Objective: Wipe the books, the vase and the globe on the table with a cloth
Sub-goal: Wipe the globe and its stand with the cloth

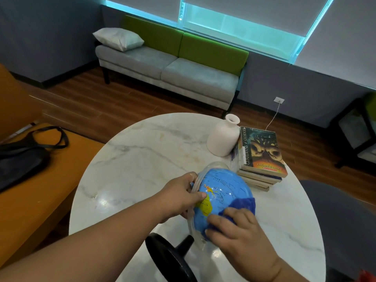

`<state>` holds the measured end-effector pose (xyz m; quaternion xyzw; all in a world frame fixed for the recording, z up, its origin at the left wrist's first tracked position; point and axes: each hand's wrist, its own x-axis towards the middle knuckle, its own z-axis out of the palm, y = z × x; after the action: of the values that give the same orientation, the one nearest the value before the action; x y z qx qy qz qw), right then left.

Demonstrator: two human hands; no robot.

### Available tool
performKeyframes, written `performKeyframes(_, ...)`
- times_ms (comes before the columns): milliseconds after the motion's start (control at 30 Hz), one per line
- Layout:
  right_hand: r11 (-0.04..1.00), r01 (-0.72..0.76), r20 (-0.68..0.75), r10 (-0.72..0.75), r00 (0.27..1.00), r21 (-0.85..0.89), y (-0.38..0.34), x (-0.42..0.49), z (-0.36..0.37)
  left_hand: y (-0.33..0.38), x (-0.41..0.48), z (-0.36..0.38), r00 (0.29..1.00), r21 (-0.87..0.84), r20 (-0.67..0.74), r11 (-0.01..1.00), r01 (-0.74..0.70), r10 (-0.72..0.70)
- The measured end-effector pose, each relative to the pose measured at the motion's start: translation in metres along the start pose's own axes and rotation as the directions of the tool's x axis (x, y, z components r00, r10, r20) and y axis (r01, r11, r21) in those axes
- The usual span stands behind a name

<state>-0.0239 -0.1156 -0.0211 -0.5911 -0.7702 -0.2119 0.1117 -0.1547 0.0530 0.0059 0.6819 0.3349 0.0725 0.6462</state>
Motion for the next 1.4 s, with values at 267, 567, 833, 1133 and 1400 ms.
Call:
performKeyframes(267,0.602,-0.752,0.241,0.714,0.657,0.267,0.06,0.071,-0.009,0.006,-0.002,0.012,0.999,0.121,0.015,0.992,-0.034,0.032)
performKeyframes(567,0.712,-0.624,0.183,0.599,0.779,0.323,0.061,0.039,-0.019,-0.01,0.0,0.003,0.997,0.0,-0.063,0.999,0.035,-0.035)
performKeyframes(833,0.382,-0.766,0.144,0.843,0.518,0.517,0.051,-0.028,-0.034,-0.021,0.01,0.016,0.997,0.026,0.041,0.998,0.066,-0.067)
performKeyframes(1133,0.877,-0.44,-0.005,0.449,0.894,0.194,0.011,-0.027,-0.045,-0.018,0.013,0.023,0.985,-0.047,0.155,0.996,0.079,-0.071)
performKeyframes(1400,0.832,-0.521,0.221,0.481,0.848,0.19,0.034,0.014,-0.043,-0.021,0.011,0.024,0.984,0.005,0.178,1.0,0.011,-0.012)
